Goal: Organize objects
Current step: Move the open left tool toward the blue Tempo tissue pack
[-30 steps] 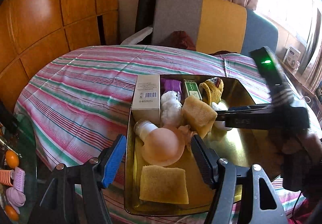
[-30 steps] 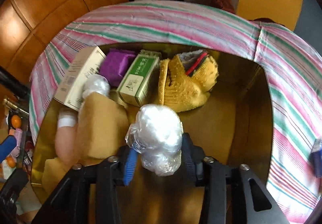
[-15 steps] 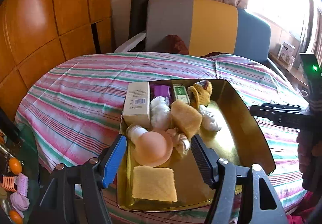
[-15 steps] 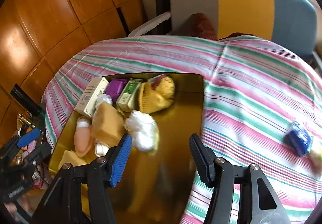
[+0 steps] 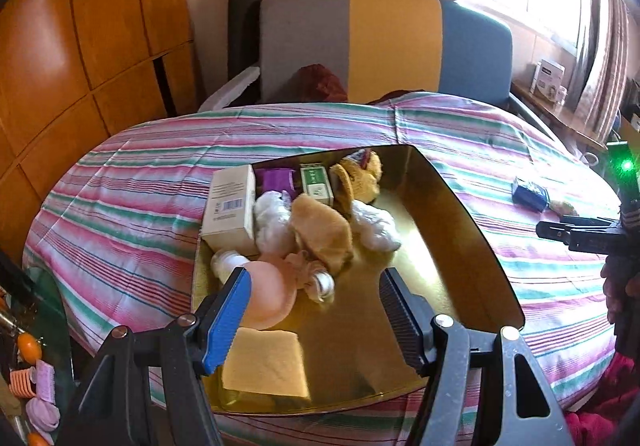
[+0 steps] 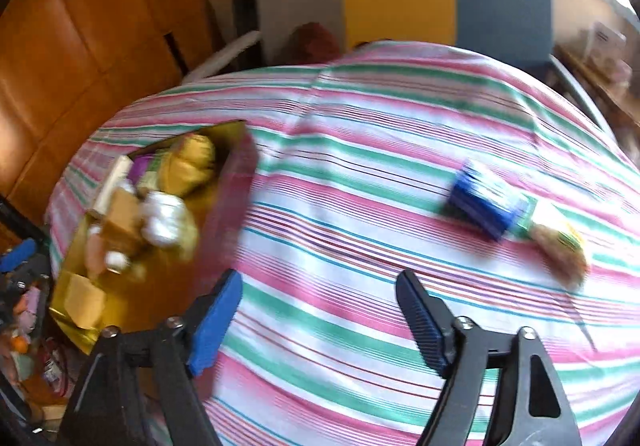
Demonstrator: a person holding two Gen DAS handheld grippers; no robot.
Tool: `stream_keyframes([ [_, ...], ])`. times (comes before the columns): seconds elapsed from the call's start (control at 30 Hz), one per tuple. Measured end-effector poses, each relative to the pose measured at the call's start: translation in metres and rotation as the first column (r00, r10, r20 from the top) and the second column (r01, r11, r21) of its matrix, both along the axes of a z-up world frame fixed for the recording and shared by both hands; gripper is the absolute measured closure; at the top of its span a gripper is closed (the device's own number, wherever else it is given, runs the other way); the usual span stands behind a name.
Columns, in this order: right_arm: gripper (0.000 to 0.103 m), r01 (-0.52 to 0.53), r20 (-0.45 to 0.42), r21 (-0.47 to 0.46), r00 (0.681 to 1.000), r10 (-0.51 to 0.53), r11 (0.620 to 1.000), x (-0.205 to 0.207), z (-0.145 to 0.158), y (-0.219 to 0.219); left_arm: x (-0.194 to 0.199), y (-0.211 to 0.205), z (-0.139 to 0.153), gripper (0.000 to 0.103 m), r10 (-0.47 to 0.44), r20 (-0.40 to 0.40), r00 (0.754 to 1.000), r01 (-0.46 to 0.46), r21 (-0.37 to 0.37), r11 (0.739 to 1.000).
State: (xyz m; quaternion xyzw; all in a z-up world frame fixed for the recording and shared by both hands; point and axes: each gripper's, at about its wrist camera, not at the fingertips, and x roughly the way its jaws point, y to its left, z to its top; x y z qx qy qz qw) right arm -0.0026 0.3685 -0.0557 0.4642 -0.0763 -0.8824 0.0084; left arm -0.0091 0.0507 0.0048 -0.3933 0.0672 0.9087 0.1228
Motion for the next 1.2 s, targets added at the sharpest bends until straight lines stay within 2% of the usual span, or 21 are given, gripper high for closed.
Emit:
stream_keyframes([
  [0.2, 0.017, 0.108, 0.069, 0.058, 0.991, -0.112, 0.992, 0.016, -0.029, 0.057, 0.002, 0.018, -0.002, 0.036, -0.048, 0.024, 0.999, 0.048, 0.008, 0.999],
  [0.4, 0.017, 0.256, 0.103, 0.016, 0.961, -0.257, 0.966, 0.024, -0.048, 0.099, 0.009, 0.043, -0.005, 0.036, -0.1, 0.039, 0.994, 0.101, -0.011, 0.995],
  [0.5, 0.014, 0.264, 0.11, -0.011, 0.959, -0.261, 0.965, 0.021, -0.047, 0.103, 0.01, 0.057, -0.008, 0.036, -0.122, 0.052, 0.991, 0.124, -0.031, 0.992],
  [0.8, 0.012, 0.236, 0.179, 0.011, 0.956, -0.234, 0.972, 0.016, -0.053, 0.094, 0.018, 0.087, -0.015, 0.036, -0.191, 0.078, 0.978, 0.196, -0.053, 0.979],
  [0.97, 0.011, 0.214, 0.19, 0.013, 0.959, -0.213, 0.977, 0.016, -0.055, 0.088, 0.019, 0.091, -0.023, 0.035, -0.191, 0.095, 0.977, 0.199, -0.076, 0.977],
  [1.2, 0.01, 0.187, 0.212, 0.032, 0.959, -0.19, 0.982, 0.016, -0.061, 0.083, 0.017, 0.092, -0.026, 0.035, -0.192, 0.105, 0.976, 0.2, -0.07, 0.977],
])
